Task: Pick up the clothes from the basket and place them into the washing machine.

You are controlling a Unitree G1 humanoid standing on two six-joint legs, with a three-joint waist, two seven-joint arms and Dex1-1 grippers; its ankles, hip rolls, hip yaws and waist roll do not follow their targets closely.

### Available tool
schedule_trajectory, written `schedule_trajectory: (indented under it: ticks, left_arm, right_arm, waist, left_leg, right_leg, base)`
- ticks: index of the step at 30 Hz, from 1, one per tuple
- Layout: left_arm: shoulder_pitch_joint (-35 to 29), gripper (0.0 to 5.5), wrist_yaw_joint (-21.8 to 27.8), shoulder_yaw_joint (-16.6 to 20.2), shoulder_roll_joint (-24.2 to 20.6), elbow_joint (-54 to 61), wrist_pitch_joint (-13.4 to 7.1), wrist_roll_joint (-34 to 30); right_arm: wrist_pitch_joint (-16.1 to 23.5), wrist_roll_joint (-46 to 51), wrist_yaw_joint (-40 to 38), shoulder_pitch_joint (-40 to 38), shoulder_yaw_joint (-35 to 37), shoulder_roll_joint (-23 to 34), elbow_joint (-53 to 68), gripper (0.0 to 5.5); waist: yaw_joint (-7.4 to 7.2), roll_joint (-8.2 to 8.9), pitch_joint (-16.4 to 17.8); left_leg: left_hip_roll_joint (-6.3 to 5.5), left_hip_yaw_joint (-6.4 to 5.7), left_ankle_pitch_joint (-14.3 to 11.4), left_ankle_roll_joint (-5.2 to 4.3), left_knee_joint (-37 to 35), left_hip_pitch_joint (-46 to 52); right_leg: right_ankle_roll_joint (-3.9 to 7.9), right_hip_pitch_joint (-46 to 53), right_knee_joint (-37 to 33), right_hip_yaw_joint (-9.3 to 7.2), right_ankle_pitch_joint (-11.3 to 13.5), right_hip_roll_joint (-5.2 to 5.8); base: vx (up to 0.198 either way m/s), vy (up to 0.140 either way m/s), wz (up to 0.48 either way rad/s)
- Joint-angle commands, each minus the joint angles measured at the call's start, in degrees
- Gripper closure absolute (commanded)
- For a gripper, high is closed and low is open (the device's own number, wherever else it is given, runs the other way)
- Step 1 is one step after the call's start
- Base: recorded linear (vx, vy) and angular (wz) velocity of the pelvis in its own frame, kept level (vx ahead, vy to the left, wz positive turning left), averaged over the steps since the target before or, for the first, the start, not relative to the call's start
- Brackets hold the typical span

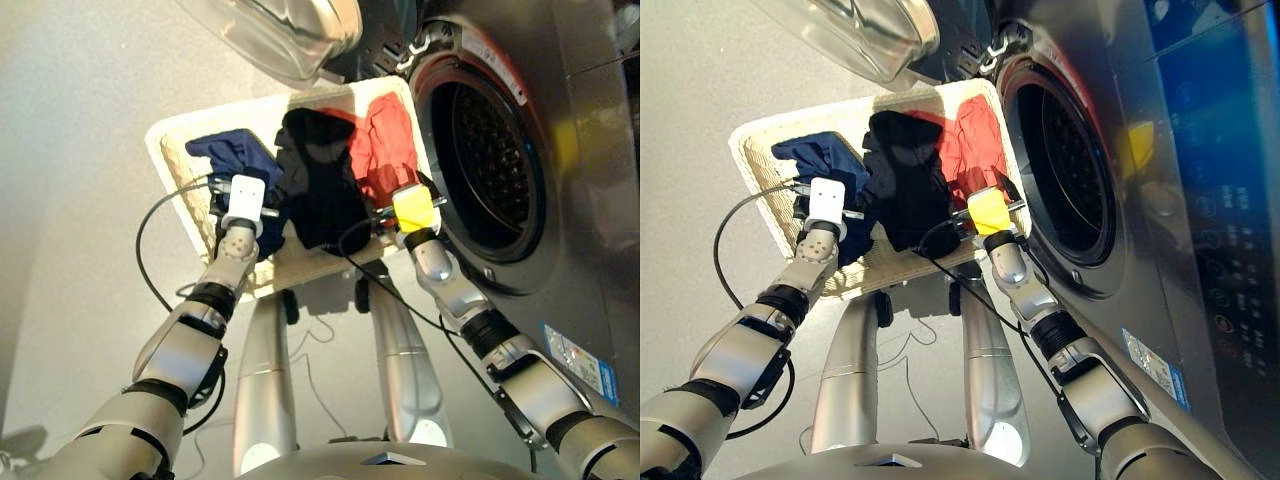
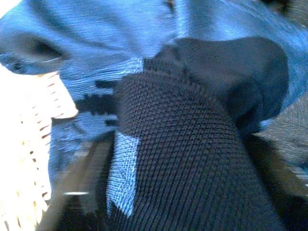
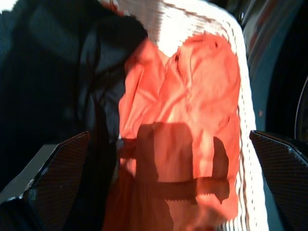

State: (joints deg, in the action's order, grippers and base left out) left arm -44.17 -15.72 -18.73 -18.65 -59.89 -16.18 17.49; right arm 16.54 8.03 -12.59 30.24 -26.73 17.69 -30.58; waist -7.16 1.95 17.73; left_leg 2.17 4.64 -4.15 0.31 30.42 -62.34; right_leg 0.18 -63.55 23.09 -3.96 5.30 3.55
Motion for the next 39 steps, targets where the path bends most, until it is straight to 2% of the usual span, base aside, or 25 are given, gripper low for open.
schedule_trajectory:
  ticks: [1,7,9,10,11,12,13,15,18,21,22,25,33,39]
  left_arm:
    - [0.47,5.5,-0.33,0.95,-1.09,-3.22,-0.61,1.17]
    - [4.84,5.5,1.11,1.43,1.96,-0.95,-2.41,3.26]
    - [7.58,5.5,2.81,1.84,3.06,2.05,-3.6,6.05]
    - [10.53,5.5,4.01,2.14,3.9,6.44,-4.73,8.56]
    - [10.61,5.5,3.98,2.13,3.9,6.53,-4.69,8.54]
    - [14.01,5.5,6.46,2.1,4.61,12.63,-5.81,11.85]
    - [15.56,5.5,7.31,1.95,4.79,15.4,-6.09,12.97]
    - [18.93,5.5,9.98,1.22,4.88,21.65,-6.27,15.04]
    - [20.99,5.5,11.59,0.14,4.48,26.51,-5.99,15.87]
    - [22.78,5.5,16.22,-3.3,3.93,33.91,-4.82,18.5]
    - [22.79,5.5,16.22,-3.3,3.93,33.92,-4.81,18.5]
    - [22.4,5.5,18.91,-7.09,3.41,39.29,-3.79,20.64]
    - [21.41,5.5,20.57,-10.96,4.26,44.19,-2.6,26.01]
    - [21.01,5.5,20.7,-12.39,5.0,48.83,-2.01,28.8]
  right_arm:
    - [3.63,-1.57,-0.78,-1.82,-0.32,-1.4,4.76,0.0]
    - [3.69,-2.02,0.33,-4.45,0.73,-1.07,3.22,0.0]
    - [3.49,-2.41,0.89,-5.29,0.77,-0.67,2.95,0.0]
    - [3.12,-3.51,1.16,-5.72,0.54,-0.25,2.15,0.0]
    - [3.12,-3.52,1.15,-5.75,0.52,-0.25,2.15,0.0]
    - [2.43,-4.93,1.66,-6.58,0.04,0.46,1.74,0.0]
    - [2.26,-5.67,1.77,-6.88,-0.22,0.68,1.27,0.0]
    - [1.66,-8.76,2.37,-7.76,-1.04,1.92,1.57,0.0]
    - [1.21,-11.62,2.65,-8.12,-2.1,2.87,0.93,0.0]
    - [1.25,-20.89,3.35,-6.02,-7.03,5.85,2.72,0.0]
    - [1.25,-20.9,3.35,-6.02,-7.03,5.86,2.73,0.0]
    - [2.05,-29.42,3.12,-1.59,-12.42,9.81,7.0,0.0]
    - [2.37,-35.35,3.77,5.65,-18.61,10.77,10.81,0.0]
    - [2.07,-33.17,5.85,7.05,-20.22,9.38,10.7,0.0]
  waist:
    - [-1.57,-0.84,-2.97]
    - [-1.15,-1.27,-5.21]
    - [-0.59,-1.45,-5.54]
    - [0.08,-1.57,-5.68]
    - [0.09,-1.54,-5.59]
    - [0.86,-1.84,-5.51]
    - [0.94,-1.7,-5.26]
    - [1.63,-2.22,-5.06]
    - [2.2,-2.67,-4.67]
    - [3.13,-3.59,-3.91]
    - [3.12,-3.59,-3.83]
    - [3.77,-4.95,-3.72]
    - [4.66,-7.17,-4.42]
    - [4.98,-8.09,-4.96]
  left_leg:
    - [-0.52,-3.85,-2.57,-0.8,-0.81,1.16]
    - [-0.97,-3.98,-1.39,-1.2,-5.05,5.28]
    - [-1.2,-4.05,-0.91,-1.38,-6.75,8.31]
    - [-1.28,-4.17,-0.58,-1.49,-8.29,11.11]
    - [-1.28,-4.14,-0.56,-1.49,-8.39,11.3]
    - [-1.78,-4.1,-0.06,-1.62,-10.0,14.59]
    - [-2.25,-3.9,2.07,-1.42,-11.47,15.7]
    - [-2.62,-3.77,2.82,-1.49,-13.84,19.64]
    - [-3.0,-3.86,3.38,-1.57,-15.58,23.24]
    - [-3.59,-3.67,4.35,-1.72,-18.39,28.72]
    - [-3.59,-3.67,4.36,-1.72,-18.43,28.83]
    - [-4.1,-3.14,4.61,-1.6,-19.39,30.95]
    - [-4.46,-2.12,4.43,-1.11,-19.24,31.31]
    - [-4.57,-1.97,4.53,-0.88,-18.94,30.72]
  right_leg:
    - [5.35,2.05,2.21,-0.77,-5.12,0.57]
    - [5.41,5.37,-1.07,-1.05,-4.1,0.78]
    - [5.41,8.31,-2.47,-1.12,-3.63,0.71]
    - [5.38,10.9,-3.59,-0.98,-3.39,0.81]
    - [5.38,11.06,-3.65,-0.97,-3.37,0.8]
    - [5.38,14.36,-5.12,-1.14,-3.0,0.93]
    - [5.02,15.51,-6.55,-1.32,-1.28,1.39]
    - [5.07,19.3,-8.49,-1.58,-0.93,1.62]
    - [5.16,23.06,-10.48,-1.71,-0.65,1.91]
    - [5.15,29.03,-13.5,-1.88,-0.34,1.94]
    - [5.15,29.14,-13.54,-1.88,-0.34,1.94]
    - [5.19,31.58,-15.16,-1.51,-0.14,1.85]
    - [5.04,31.32,-14.93,-0.43,-0.28,1.77]
    - [4.89,30.69,-14.57,-0.04,-0.33,1.87]
  base:
    - [0.0,0.0,0.0]
    - [0.0,0.0,0.0]
    - [0.0,0.0,0.0]
    - [0.0,0.0,0.0]
    - [0.0,0.0,0.0]
    - [-0.083,-0.019,-0.03]
    - [-0.08,-0.029,-0.03]
    - [-0.037,-0.011,-0.008]
    - [0.0,0.0,0.0]
    - [0.0,0.0,0.0]
    - [0.0,0.0,0.0]
    - [0.0,0.0,0.0]
    - [0.0,0.0,0.0]
    - [0.0,0.0,0.0]
